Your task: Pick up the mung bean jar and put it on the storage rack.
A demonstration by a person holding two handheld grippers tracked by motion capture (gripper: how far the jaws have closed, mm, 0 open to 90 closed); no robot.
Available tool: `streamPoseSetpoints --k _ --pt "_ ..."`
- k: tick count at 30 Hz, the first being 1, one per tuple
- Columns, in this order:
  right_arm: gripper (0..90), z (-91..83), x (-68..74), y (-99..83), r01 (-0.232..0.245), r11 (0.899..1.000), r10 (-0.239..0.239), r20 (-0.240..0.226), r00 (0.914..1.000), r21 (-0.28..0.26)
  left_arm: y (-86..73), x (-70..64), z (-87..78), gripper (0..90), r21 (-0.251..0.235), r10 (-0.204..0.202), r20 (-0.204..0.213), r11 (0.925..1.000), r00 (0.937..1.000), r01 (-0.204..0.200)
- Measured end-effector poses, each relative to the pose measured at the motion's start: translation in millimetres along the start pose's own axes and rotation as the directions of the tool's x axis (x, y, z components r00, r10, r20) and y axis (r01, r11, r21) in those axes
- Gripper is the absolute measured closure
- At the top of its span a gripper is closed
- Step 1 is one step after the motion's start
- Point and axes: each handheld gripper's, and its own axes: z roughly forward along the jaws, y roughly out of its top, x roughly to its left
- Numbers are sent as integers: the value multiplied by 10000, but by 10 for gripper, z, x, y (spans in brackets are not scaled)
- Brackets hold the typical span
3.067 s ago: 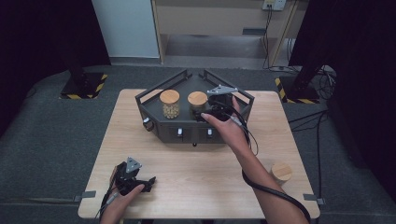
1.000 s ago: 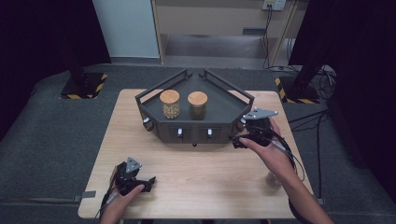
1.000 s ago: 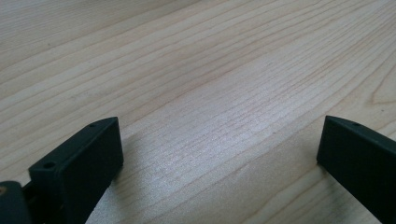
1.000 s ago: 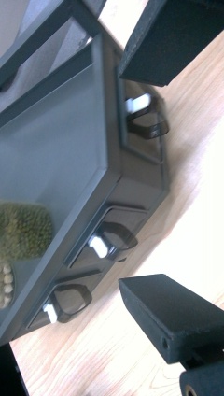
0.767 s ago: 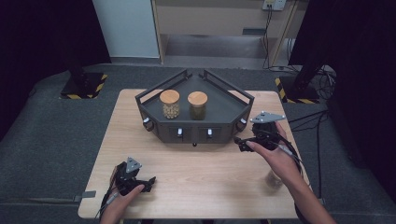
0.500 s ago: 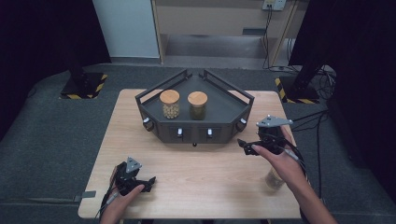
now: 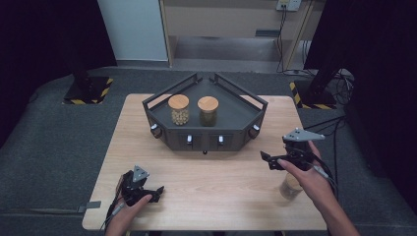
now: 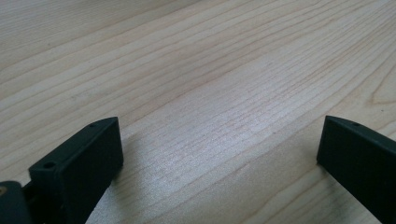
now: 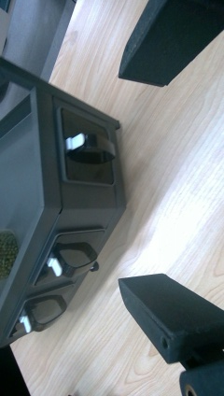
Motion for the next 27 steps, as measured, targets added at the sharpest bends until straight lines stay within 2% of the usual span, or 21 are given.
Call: streamPoseSetpoints --k 6,27 --pt "25 -99 -52 -126 -252 9997 253 134 9996 -71 -2 -5 -1 0 -3 -12 -20 10000 10000 12" --pt "24 -332 -149 -600 -639 9980 639 495 9967 -10 -4 -14 -2 0 -10 -53 -49 10000 10000 53"
